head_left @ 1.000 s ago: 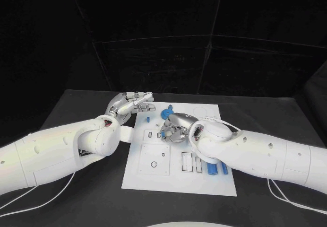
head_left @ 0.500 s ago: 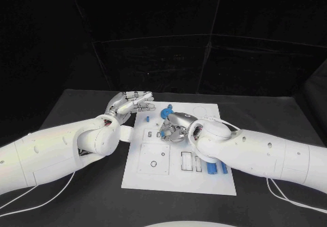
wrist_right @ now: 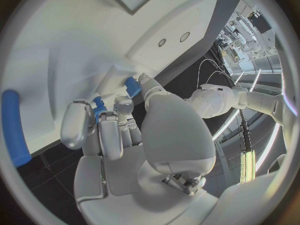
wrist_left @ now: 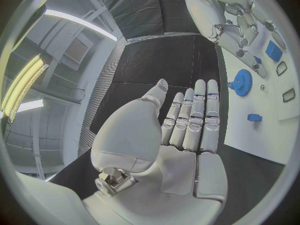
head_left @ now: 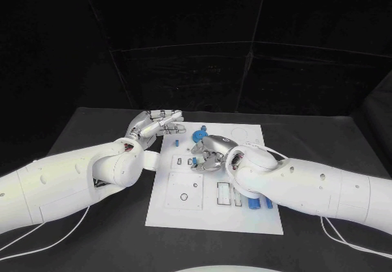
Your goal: Assemble the parts on the task board
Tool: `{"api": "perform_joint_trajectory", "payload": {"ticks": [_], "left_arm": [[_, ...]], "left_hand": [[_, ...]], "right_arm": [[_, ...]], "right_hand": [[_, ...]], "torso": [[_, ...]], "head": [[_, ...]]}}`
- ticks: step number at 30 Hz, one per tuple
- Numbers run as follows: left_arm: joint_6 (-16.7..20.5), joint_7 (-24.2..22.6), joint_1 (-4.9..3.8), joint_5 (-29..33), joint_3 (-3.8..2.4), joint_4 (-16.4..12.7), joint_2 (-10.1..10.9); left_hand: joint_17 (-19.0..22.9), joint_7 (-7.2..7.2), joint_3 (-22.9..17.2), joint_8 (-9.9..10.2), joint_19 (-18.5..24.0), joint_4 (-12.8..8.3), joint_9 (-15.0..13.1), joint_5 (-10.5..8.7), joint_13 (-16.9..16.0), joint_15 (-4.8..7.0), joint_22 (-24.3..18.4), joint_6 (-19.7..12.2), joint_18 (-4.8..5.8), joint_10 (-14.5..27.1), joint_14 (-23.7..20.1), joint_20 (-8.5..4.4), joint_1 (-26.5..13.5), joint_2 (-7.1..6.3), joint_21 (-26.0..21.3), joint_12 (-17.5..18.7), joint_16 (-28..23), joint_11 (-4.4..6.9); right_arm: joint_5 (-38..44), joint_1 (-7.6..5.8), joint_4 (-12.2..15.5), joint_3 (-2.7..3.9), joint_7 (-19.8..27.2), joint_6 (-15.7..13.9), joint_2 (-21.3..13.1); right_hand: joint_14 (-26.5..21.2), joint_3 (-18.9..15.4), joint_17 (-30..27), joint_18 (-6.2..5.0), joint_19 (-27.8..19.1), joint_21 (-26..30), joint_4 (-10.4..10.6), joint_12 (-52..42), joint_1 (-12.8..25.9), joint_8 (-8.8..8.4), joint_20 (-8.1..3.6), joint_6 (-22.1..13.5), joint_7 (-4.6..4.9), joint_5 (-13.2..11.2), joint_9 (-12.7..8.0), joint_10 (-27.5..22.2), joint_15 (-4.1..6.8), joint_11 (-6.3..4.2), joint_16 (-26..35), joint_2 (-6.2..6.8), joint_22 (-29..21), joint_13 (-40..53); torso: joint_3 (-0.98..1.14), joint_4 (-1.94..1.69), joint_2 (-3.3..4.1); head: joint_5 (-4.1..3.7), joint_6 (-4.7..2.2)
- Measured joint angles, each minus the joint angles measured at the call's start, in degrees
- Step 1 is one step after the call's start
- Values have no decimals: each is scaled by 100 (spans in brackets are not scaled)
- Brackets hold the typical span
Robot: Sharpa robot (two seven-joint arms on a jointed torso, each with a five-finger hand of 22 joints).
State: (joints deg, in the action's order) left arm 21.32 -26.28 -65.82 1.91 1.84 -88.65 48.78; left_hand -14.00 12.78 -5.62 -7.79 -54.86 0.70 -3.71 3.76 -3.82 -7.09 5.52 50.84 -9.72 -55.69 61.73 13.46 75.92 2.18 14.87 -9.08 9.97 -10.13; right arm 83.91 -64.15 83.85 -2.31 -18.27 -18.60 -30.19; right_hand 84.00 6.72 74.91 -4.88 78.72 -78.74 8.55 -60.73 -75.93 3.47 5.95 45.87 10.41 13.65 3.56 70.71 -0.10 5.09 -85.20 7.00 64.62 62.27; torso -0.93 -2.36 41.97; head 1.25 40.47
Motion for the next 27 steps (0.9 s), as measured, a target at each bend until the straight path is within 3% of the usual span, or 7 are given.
{"api": "perform_joint_trajectory", "payload": {"ticks": [8,13,16,21,23,24,27], "left_arm": [[-1,9,0,1,0,74,-2],[1,32,0,-2,1,105,0],[2,69,0,-29,1,134,2],[-24,259,0,-207,1,208,24],[-56,528,-7,-420,1,233,49],[-75,710,-27,-552,6,249,52],[-165,1472,-160,-1164,7,329,10]], "left_hand": [[-24,-18,-16,0,-19,-16,-5,0,0,2,-7,80,-1,-77,2,-18,0,0,0,0,-21,34],[-74,-52,-16,0,-140,-16,-5,0,-3,45,-11,195,0,-200,173,-43,-4,4,0,0,-21,85],[-184,-98,-16,0,-387,-16,-5,0,-27,145,38,329,1,-434,505,-138,-45,44,112,0,94,143],[-763,-282,115,-79,-1328,172,-37,0,-139,525,345,691,2,-1140,1827,-524,-318,34,742,-118,819,417],[-1161,-415,184,-117,-1669,357,-72,0,-230,683,504,845,2,-1426,2160,-665,-521,83,1040,-216,1258,555],[-1677,-443,198,-134,-1784,425,-97,0,-285,718,586,914,2,-1523,2194,-727,-567,129,1183,-254,1790,597],[-4000,-570,282,-277,-2032,584,-226,0,-591,826,902,1082,1,-1787,2231,-897,-735,176,1684,-565,4297,761]], "right_arm": [[-138,8,336,4,236,-681,-207],[-249,-3,843,10,462,-899,-703],[-421,-135,1132,9,635,-954,-1103],[-1070,-543,1324,24,916,-952,-1662],[-1459,-720,1329,32,1020,-934,-1876],[-1620,-775,1328,34,1056,-927,-1959],[-2057,-893,1327,31,1138,-902,-2182]], "right_hand": [[-6,-168,0,0,-8,0,105,7,-203,99,8,-134,22,0,29,-31,-11,13,0,-15,-9,-51],[-6,-204,0,0,12,0,141,-71,-311,167,29,-134,23,33,42,-31,-11,13,0,-23,12,-25],[-6,-238,0,1,12,0,175,-117,-334,235,28,-108,-3,33,51,-30,-11,12,0,-47,11,-5],[-5,-291,-1,0,12,0,229,-186,-379,336,29,-9,-31,93,65,2,-11,-19,54,-92,-26,23],[-6,-315,-1,0,12,0,253,-205,-378,381,28,8,-47,190,65,22,-11,-40,54,-92,-26,31],[-6,-332,-1,0,12,0,270,-228,-403,388,29,36,-49,278,65,22,-11,-40,54,-117,-26,31],[-6,-346,-1,0,12,0,283,-289,-448,452,28,59,-58,543,65,74,-11,-62,54,-161,-26,66]], "torso": [[8,5,-3],[8,5,-4],[7,8,-6],[8,17,-30],[16,28,-53],[20,33,-65],[37,46,-115]], "head": [[-10,-40],[-18,-68],[-14,-83],[-10,-93],[-6,-93],[-3,-93],[19,-72]]}}
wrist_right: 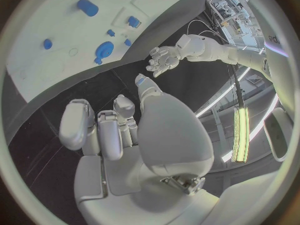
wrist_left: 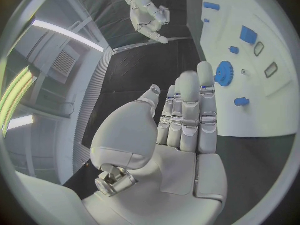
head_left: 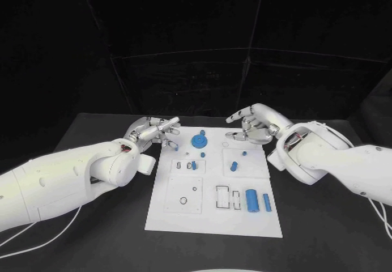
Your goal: Assemble the parts on the task board
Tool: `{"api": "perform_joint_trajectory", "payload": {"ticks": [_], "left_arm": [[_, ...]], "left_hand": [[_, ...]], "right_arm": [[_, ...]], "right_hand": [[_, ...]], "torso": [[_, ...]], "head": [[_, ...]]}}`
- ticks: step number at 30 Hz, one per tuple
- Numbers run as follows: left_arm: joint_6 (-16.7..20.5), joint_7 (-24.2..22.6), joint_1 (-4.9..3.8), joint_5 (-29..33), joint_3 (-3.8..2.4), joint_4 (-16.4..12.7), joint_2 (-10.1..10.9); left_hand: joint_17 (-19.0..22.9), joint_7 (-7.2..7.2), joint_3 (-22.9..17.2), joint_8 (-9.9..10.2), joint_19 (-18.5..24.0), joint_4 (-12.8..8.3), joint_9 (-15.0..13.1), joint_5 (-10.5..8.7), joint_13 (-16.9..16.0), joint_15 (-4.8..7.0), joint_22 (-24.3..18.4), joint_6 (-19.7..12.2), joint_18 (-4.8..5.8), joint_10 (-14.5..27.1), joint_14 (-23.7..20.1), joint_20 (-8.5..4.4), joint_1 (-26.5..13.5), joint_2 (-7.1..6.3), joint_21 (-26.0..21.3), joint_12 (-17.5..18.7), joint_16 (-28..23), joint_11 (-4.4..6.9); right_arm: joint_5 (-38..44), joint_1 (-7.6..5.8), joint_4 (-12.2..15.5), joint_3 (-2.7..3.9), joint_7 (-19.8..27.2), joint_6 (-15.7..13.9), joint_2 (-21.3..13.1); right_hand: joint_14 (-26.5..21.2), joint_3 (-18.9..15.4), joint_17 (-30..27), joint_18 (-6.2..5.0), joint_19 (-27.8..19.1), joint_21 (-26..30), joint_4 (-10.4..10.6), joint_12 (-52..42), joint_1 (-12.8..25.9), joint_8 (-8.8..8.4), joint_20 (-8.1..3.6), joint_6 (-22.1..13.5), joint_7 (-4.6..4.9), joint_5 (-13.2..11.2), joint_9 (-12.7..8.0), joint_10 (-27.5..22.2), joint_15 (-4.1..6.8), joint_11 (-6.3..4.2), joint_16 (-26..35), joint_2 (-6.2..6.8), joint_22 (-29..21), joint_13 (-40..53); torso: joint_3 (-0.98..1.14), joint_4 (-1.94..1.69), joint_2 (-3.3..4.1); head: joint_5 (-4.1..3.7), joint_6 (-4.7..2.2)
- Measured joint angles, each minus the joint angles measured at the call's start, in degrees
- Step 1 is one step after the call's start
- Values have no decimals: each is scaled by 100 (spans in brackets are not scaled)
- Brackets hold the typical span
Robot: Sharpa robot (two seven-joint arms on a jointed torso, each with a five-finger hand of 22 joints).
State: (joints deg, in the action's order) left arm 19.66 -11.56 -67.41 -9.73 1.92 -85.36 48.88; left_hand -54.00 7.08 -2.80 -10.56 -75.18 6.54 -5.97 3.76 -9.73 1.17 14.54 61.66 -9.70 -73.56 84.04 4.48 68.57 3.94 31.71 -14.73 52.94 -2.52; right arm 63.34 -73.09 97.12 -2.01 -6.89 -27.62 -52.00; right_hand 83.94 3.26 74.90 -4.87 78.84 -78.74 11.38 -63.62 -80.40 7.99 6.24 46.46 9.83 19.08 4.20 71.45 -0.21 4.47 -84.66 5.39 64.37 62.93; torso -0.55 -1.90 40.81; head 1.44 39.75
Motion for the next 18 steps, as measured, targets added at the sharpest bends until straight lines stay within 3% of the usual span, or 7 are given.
{"api": "perform_joint_trajectory", "payload": {"ticks": [3,6,7,10,11,15,18], "left_arm": [[-178,779,-108,-663,-11,45,-60],[-520,1622,-262,-1381,-3,68,-121],[-685,1941,-344,-1656,-2,86,-160],[-1070,2582,-529,-2207,-2,158,-293],[-1238,2831,-601,-2415,5,195,-358],[-1739,3500,-818,-2969,171,340,-589],[-2034,3838,-923,-3248,310,436,-748]], "left_hand": [[-1334,-55,130,-221,-40,109,-214,0,-492,36,672,69,0,-46,1,-69,-104,-2,741,-487,1383,72],[-1973,-128,296,-443,-28,168,-453,0,-1062,67,1520,-5,0,179,-9,-81,-147,41,1571,-1030,2030,102],[-2047,-138,331,-504,-38,203,-514,0,-1211,67,1768,-15,1,229,-9,-91,-157,52,1791,-1172,2176,113],[-2095,-210,544,-712,-387,273,-714,0,-1761,169,3145,-87,239,279,-9,-142,-192,86,2906,-1776,2967,145],[-2095,-245,670,-853,-519,331,-841,0,-2142,200,3741,-123,313,314,-3,-157,-223,74,3371,-2190,3262,179],[-2095,-300,979,-1251,-769,532,-1232,-62,-3922,222,4986,-221,445,107,0,-210,-353,188,4278,-3913,3676,260],[-2095,-352,1140,-1490,-850,648,-1493,-62,-4742,261,5432,-273,534,-104,0,-258,-411,246,4584,-4683,3689,303]], "right_arm": [[-262,-59,0,-2,38,18,-110],[-430,-99,-17,-3,53,43,-146],[-461,-107,-28,-3,55,54,-151],[-522,-119,-101,-3,55,94,-145],[-535,-123,-134,-3,53,111,-135],[-553,-131,-222,-4,32,169,-77],[-553,-136,-266,-4,10,208,-43]], "right_hand": [[0,-24,0,0,0,0,-8,-10,1,16,0,20,-20,44,0,12,0,3,0,1,0,16],[0,-42,0,0,-16,0,10,-32,2,16,-16,20,-20,44,0,11,0,3,0,1,-12,23],[0,-42,0,0,-22,6,10,-32,2,16,-22,20,-20,44,0,11,0,3,13,1,-20,23],[0,-88,4,0,-22,38,24,-32,2,44,-22,20,-20,44,-1,11,0,3,67,2,-73,18],[0,-89,4,0,-34,38,25,-32,2,44,-34,20,-20,44,-1,11,0,3,67,1,-88,11],[0,-89,4,-1,-43,67,25,-32,2,44,-43,20,-20,44,-1,11,0,3,96,1,-99,6],[0,-92,4,-1,-43,67,28,-31,2,44,-43,20,-20,44,-1,11,0,3,96,2,-102,4]], "torso": [[23,11,-58],[46,29,-98],[52,35,-109],[70,53,-142],[76,58,-151],[93,83,-180],[98,97,-192]], "head": [[39,25],[66,49],[75,55],[91,83],[98,90],[113,113],[113,130]]}}
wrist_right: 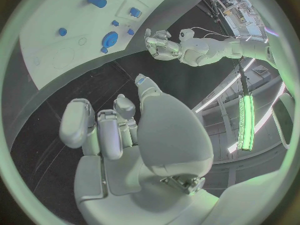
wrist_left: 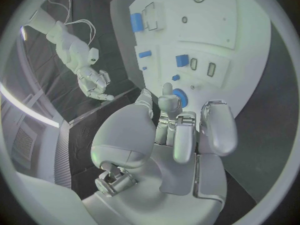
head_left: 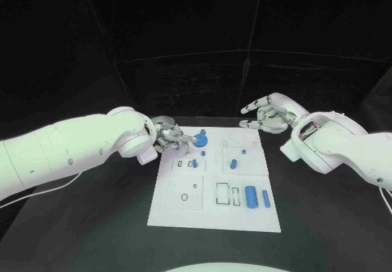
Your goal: Assemble the parts on the task board
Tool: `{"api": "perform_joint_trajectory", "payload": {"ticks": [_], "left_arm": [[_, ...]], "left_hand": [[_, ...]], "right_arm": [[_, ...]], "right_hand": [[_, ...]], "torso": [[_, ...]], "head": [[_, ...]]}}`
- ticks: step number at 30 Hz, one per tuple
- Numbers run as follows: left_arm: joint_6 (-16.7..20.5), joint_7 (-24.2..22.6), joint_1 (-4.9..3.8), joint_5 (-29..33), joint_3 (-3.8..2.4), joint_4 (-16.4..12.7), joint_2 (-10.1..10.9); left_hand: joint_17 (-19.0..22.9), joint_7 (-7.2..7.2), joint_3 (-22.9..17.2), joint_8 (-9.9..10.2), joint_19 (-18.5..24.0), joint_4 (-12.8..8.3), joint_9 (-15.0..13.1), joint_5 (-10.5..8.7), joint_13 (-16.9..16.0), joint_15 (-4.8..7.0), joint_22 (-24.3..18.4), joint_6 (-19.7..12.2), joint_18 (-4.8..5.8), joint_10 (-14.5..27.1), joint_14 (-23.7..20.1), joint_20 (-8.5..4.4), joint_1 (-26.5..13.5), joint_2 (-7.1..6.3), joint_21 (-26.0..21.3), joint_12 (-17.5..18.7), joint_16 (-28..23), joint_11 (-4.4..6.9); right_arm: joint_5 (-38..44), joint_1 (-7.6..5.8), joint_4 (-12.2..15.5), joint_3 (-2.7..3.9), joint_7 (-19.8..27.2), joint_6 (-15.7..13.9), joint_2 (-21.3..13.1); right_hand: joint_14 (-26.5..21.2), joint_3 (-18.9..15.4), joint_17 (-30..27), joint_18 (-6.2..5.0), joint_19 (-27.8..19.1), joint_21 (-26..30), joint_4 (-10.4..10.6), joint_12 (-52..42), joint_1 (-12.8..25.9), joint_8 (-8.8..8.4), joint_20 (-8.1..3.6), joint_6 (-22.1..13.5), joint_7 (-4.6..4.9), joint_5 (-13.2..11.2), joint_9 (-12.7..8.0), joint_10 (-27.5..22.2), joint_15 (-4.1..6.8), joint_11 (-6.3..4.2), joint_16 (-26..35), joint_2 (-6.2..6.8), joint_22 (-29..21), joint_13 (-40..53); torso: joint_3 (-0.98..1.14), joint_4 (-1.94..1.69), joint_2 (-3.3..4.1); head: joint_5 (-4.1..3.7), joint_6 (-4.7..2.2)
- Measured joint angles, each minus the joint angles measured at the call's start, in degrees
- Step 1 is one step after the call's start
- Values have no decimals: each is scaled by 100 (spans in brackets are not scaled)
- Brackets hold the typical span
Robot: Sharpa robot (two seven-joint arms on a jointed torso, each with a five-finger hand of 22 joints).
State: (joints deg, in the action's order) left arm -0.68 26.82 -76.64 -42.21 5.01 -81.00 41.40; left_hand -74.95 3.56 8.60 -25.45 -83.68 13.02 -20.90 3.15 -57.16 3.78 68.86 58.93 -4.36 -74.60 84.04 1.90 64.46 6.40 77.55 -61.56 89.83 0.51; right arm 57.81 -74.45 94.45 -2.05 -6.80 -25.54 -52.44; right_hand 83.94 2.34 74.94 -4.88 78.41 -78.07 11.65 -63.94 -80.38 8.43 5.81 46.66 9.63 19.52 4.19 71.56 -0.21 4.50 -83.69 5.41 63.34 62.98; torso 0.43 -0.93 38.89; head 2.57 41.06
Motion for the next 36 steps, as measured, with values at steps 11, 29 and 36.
{"api": "perform_joint_trajectory", "payload": {"ticks": [11,29,36], "left_arm": [[-667,579,-160,-641,213,243,-496],[-964,754,-175,-1088,285,509,-823],[-1046,768,-175,-1128,355,632,-891]], "left_hand": [[1,-102,400,-549,-16,130,-674,0,-1133,67,610,-162,85,-345,-14,-18,-101,8,434,-1011,0,64],[2,-142,620,-787,-42,188,-1026,-27,-1523,103,608,-244,85,-527,-19,-44,-165,-1,461,-1351,0,146],[2,-135,652,-817,-41,156,-1094,-27,-1524,102,608,-277,84,-503,-19,-44,-119,44,482,-1362,0,122]], "right_arm": [[80,-3,-146,0,-142,150,135],[199,-3,-236,-1,-301,304,235],[215,-3,-265,-1,-328,332,242]], "right_hand": [[0,-50,-1,0,-21,22,19,1,0,0,22,0,0,0,-8,0,0,0,36,0,-51,-42],[0,-78,-2,0,-41,48,16,2,1,0,2,0,0,33,-13,-1,0,0,62,0,-85,-66],[0,-85,-2,0,-41,48,23,3,1,0,2,0,0,61,-12,-1,0,0,62,0,-87,-68]], "torso": [[6,12,-8],[-4,18,3],[-4,16,4]], "head": [[36,31],[47,93],[51,107]]}}
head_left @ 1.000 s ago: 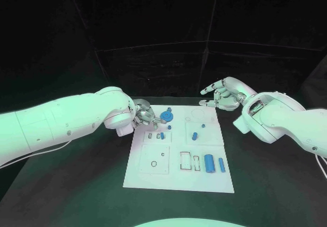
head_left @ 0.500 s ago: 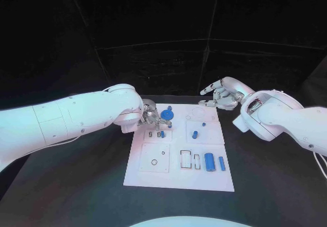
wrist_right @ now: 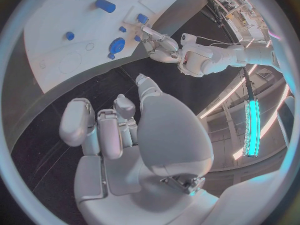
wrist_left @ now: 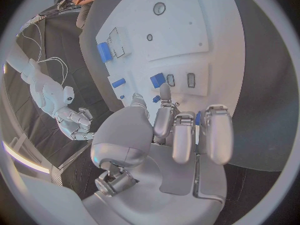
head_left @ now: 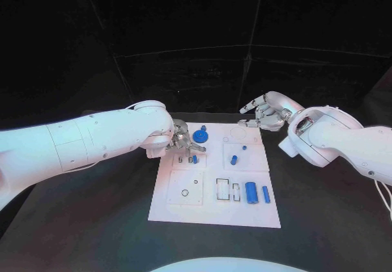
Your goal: Assemble the parts on the task board
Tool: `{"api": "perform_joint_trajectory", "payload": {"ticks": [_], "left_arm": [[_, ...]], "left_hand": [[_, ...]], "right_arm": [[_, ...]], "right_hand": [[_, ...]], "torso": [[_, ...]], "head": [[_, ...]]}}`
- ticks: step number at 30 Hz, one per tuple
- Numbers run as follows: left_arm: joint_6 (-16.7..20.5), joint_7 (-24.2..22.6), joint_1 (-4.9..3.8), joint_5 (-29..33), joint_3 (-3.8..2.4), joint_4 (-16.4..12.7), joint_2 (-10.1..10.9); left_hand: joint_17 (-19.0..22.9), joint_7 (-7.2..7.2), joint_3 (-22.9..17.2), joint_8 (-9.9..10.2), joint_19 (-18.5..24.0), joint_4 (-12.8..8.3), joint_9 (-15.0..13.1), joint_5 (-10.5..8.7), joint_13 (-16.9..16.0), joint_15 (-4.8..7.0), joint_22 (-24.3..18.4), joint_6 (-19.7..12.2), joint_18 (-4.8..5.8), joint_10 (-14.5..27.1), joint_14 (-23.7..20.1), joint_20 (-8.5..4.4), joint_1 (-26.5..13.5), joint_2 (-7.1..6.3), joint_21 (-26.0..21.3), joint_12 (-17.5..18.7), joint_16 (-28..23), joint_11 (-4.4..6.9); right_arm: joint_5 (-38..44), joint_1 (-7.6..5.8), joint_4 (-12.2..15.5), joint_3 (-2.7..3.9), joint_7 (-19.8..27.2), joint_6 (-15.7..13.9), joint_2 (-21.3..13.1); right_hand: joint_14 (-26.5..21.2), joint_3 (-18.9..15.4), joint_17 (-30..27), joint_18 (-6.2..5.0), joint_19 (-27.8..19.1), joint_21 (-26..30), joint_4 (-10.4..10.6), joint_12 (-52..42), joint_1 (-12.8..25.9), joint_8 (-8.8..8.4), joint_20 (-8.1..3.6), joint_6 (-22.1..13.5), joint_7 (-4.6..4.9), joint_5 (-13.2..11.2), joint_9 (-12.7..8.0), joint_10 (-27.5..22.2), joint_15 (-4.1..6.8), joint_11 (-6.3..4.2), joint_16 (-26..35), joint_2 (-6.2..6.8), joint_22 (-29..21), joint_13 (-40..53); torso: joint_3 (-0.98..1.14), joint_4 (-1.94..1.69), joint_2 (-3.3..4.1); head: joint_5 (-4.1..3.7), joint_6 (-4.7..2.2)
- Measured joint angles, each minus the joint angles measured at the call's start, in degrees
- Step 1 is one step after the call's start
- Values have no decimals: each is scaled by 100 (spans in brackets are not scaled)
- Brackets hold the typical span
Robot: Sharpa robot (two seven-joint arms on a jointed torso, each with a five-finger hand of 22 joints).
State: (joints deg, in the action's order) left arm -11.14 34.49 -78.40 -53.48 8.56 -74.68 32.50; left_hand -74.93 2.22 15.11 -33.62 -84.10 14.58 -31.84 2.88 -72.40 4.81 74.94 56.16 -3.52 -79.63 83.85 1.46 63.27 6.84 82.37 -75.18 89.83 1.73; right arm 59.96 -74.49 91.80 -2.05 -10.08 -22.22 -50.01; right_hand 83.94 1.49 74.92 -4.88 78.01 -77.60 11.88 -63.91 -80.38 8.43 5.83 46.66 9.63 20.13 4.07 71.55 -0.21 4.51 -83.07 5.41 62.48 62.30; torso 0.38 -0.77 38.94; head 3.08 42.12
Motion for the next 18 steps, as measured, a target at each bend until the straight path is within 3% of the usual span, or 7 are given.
{"api": "perform_joint_trajectory", "payload": {"ticks": [7,18], "left_arm": [[-78,8,9,-19,33,101,-82],[-176,15,29,-31,39,189,-176]], "left_hand": [[0,2,-4,-8,0,-29,-39,0,-1,0,0,-38,-1,0,0,0,49,6,0,0,0,0],[1,15,-130,-45,1,-188,-154,0,-2,0,-1,-92,0,12,0,0,240,140,0,25,0,-12]], "right_arm": [[9,0,-25,0,-13,15,31],[14,0,-57,0,-25,30,51]], "right_hand": [[0,-7,0,0,0,0,7,0,-23,21,0,0,0,27,-5,0,0,0,0,-23,-7,-8],[0,-23,-1,0,0,22,-8,1,-76,50,0,0,0,170,-4,0,0,0,0,-76,-12,-21]], "torso": [[-3,-4,4],[-3,-7,3]], "head": [[2,21],[-1,61]]}}
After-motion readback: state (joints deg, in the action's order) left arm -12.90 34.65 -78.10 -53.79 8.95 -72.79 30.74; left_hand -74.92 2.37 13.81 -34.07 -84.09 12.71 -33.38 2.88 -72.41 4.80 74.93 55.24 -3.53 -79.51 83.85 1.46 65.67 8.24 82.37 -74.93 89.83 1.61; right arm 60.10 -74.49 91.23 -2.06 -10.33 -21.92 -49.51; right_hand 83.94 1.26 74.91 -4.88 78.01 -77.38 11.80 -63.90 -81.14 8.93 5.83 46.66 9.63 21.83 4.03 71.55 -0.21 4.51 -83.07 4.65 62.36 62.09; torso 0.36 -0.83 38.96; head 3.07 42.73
